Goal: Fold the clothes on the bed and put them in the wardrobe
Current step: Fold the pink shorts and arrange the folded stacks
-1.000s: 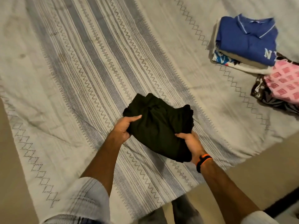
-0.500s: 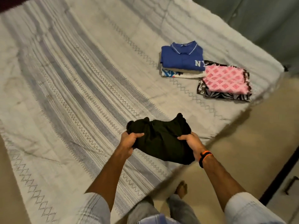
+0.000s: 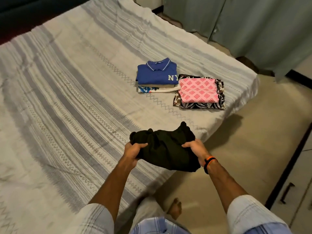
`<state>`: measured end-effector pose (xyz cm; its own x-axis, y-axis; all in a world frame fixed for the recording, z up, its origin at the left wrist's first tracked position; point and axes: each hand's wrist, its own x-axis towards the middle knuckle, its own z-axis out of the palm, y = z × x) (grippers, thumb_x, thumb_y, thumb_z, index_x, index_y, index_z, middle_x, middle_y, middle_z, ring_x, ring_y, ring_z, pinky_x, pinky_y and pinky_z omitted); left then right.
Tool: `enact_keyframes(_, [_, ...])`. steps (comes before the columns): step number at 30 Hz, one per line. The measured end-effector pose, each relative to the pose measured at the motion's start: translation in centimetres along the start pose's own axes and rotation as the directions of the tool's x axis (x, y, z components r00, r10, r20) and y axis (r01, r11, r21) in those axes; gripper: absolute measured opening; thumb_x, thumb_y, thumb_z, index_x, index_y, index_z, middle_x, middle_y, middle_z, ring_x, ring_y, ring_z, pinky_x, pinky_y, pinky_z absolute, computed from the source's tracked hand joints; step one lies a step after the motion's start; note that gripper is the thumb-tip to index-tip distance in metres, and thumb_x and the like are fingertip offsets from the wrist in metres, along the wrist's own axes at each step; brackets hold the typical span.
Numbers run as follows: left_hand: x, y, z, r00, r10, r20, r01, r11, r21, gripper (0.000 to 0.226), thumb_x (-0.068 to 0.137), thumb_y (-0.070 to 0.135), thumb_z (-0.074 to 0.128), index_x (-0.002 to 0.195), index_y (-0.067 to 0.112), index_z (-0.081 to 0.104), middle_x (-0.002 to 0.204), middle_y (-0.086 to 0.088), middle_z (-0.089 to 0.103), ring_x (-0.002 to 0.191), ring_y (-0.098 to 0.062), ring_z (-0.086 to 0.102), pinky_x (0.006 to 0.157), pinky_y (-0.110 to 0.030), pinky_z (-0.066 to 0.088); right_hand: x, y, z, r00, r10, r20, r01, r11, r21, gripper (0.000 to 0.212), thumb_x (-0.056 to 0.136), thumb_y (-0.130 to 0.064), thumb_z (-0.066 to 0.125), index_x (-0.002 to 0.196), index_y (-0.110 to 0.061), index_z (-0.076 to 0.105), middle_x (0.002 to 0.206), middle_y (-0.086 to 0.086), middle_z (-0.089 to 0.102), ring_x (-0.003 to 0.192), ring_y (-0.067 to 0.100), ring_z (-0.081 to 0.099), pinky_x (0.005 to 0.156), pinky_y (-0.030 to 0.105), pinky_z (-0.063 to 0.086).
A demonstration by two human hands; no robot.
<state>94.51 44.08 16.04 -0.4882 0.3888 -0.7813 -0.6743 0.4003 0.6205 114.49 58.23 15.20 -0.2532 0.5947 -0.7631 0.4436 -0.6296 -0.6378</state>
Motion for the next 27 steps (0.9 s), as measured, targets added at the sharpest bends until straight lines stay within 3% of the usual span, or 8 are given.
enact_keyframes(7, [3.7,1.3,3.3,1.0,-0.025,-0.012,0.025,1.0,-0.008,0.056,0.075,-0.005,0.075,0.127,0.002,0.056,0.116,-0.022,0.066,0.103,-0.038,0.065,0.088,-0.053,0.056,4.1,-2.7,-1.6,1.0,0.022,0.005,-0.022,1.0,0.016,0.043,0.079,-0.005,0.067,0.121,-0.008,0.059,0.113,0.009,0.067,0.101,0.028,0.063,0.086,0.037,0.051])
enact_keyframes(12, [8.3,5.5,5.8,1.0,-0.015,-0.023,0.013,0.998,-0.056,0.054,0.077,-0.006,0.073,0.128,0.001,0.053,0.117,-0.019,0.064,0.103,-0.035,0.063,0.088,-0.05,0.056,9.0,-8.2,-0.9,1.0,0.005,-0.002,-0.005,1.0,0.01,0.047,0.083,-0.002,0.065,0.128,-0.009,0.056,0.118,0.008,0.064,0.104,0.028,0.06,0.092,0.037,0.048])
enact_keyframes(15, [10.8,8.6,7.0,1.0,0.017,-0.019,-0.019,0.996,-0.082,0.05,0.082,-0.006,0.069,0.129,0.003,0.053,0.11,-0.015,0.062,0.097,-0.032,0.061,0.085,-0.043,0.055,11.8,-11.8,-0.2,0.999,-0.034,0.018,0.034,0.999,0.025,0.049,0.083,-0.001,0.065,0.13,-0.009,0.057,0.12,0.008,0.065,0.102,0.026,0.062,0.085,0.034,0.048])
enact_keyframes(19, [14.2,12.2,7.6,0.999,0.043,-0.028,-0.048,0.982,-0.184,0.05,0.082,-0.005,0.07,0.129,0.003,0.053,0.117,-0.016,0.063,0.103,-0.034,0.062,0.088,-0.044,0.054,15.5,-15.8,0.5,0.993,-0.107,0.052,0.105,0.993,0.051,0.053,0.084,-0.006,0.07,0.134,-0.015,0.056,0.125,0.003,0.064,0.111,0.025,0.061,0.101,0.042,0.047])
enact_keyframes(22, [17.8,12.5,6.9,1.0,0.001,-0.031,-0.007,0.983,-0.185,0.047,0.083,-0.004,0.07,0.127,0.004,0.056,0.118,-0.015,0.064,0.106,-0.034,0.062,0.089,-0.046,0.055,18.9,-16.3,0.9,0.991,-0.128,0.044,0.126,0.991,0.044,0.056,0.084,-0.017,0.075,0.136,-0.02,0.055,0.126,-0.003,0.062,0.113,0.022,0.059,0.103,0.041,0.046])
enact_keyframes(24, [19.7,11.3,6.0,0.991,-0.087,-0.098,0.079,0.993,-0.084,0.042,0.085,-0.006,0.066,0.125,0.001,0.057,0.118,-0.018,0.064,0.102,-0.034,0.062,0.081,-0.044,0.057,21.0,-14.9,1.2,0.993,-0.104,-0.059,0.096,0.987,-0.128,0.055,0.084,-0.022,0.076,0.134,-0.017,0.056,0.129,0.001,0.061,0.115,0.025,0.058,0.105,0.041,0.045])
enact_keyframes(27, [21.7,8.9,4.6,0.952,-0.196,-0.236,0.244,0.949,0.198,0.023,0.091,-0.003,0.059,0.114,-0.003,0.061,0.115,-0.023,0.063,0.096,-0.03,0.061,0.076,-0.039,0.055,23.5,-12.0,1.1,0.982,0.04,-0.187,-0.121,0.888,-0.444,0.064,0.084,-0.023,0.073,0.14,-0.006,0.046,0.137,0.017,0.054,0.123,0.035,0.054,0.106,0.043,0.044])
